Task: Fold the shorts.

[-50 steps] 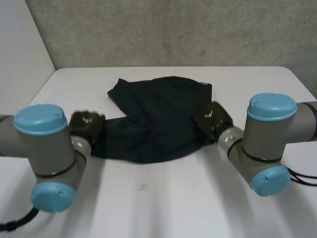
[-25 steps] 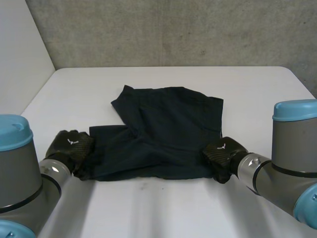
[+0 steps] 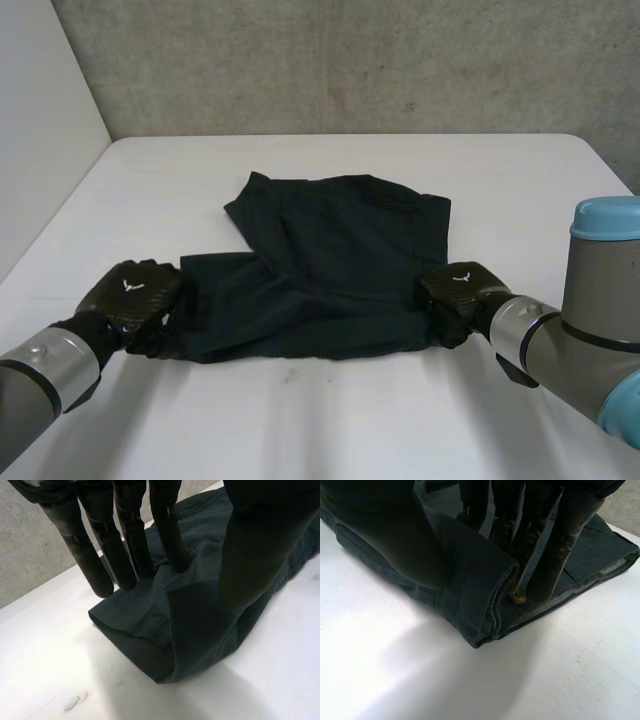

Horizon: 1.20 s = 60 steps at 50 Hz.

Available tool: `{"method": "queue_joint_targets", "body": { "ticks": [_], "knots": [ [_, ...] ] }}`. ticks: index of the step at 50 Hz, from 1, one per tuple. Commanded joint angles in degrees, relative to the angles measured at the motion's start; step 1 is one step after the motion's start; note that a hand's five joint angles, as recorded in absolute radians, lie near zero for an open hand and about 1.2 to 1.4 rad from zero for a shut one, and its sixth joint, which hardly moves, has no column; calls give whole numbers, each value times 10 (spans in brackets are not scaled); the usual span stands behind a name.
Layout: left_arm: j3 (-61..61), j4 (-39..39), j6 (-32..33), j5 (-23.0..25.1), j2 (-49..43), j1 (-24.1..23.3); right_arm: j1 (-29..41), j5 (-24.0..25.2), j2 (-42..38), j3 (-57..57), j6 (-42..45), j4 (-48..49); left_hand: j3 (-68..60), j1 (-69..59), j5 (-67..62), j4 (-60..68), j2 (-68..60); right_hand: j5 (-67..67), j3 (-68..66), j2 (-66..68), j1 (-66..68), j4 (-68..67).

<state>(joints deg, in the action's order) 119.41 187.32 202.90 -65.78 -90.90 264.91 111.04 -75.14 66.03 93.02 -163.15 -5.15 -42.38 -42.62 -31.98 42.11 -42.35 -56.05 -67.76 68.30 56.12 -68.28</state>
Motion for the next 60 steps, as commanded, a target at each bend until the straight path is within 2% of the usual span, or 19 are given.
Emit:
{"method": "queue_joint_targets", "body": {
  "ticks": [1,12,18,20,21,22,29,34,38,39,43,47,49,56,57,59,60],
  "knots": [
    [-2,33,10,1,-20,8,1,5,0,4,1,-1,-47,-44,-51,49,-47,-139,-122,117,239,-117],
    [-20,45,22,0,-84,1,1,11,-1,9,1,0,-47,-44,-51,49,-47,-139,-122,117,239,-117],
    [-25,45,65,-2,-118,-11,1,10,-1,9,1,0,-58,-56,-62,61,-59,-139,-122,117,239,-117],
    [-28,45,76,-4,-121,-14,1,9,0,9,1,0,-125,-123,-129,128,-126,-139,-122,117,239,-117],
    [-31,45,81,-6,-123,-14,1,9,0,9,1,0,-289,-287,-293,292,-289,-139,-122,117,239,-117],
    [-33,45,81,-8,-123,-14,1,9,0,9,1,0,-371,-368,-375,373,-371,-139,-122,117,239,-117],
    [-47,24,77,-52,-93,-19,1,1,9,0,18,-9,-376,-374,-380,379,-377,-139,-122,117,239,-117],
    [-55,-54,73,-80,9,-29,1,-2,87,-6,74,-60,-376,-374,-380,379,-377,-139,-122,117,239,-117],
    [-70,-148,71,-88,79,-32,1,-3,134,-8,139,-124,-376,-374,-380,379,-377,-139,-122,117,239,-117],
    [-73,-194,69,-89,103,-32,1,-4,141,-7,153,-138,-376,-374,-380,379,-377,-139,-122,117,239,-117],
    [-65,-300,68,-88,141,-32,0,-15,180,2,221,-210,-376,-374,-380,379,-377,-139,-122,117,239,-117],
    [-48,-352,67,-85,154,-40,-1,-34,205,23,268,-255,-376,-374,-380,379,-377,-139,-122,117,239,-117],
    [-38,-347,67,-84,158,-41,1,-38,212,40,286,-261,-376,-374,-380,379,-377,-139,-122,117,239,-117],
    [-8,-244,65,-85,101,-45,8,-40,191,81,289,-226,-376,-374,-380,379,-377,-139,-122,117,239,-117],
    [-10,-238,65,-85,95,-47,8,-40,184,88,289,-216,-260,-257,-264,263,-260,-139,-122,117,239,-117],
    [-18,-231,65,-85,87,-52,8,-43,169,97,288,-195,79,82,75,-77,79,-139,-122,117,239,-117],
    [-26,-228,65,-85,85,-56,8,-43,167,100,287,-189,204,207,200,-202,204,-139,-122,117,239,-117]
  ]
}}
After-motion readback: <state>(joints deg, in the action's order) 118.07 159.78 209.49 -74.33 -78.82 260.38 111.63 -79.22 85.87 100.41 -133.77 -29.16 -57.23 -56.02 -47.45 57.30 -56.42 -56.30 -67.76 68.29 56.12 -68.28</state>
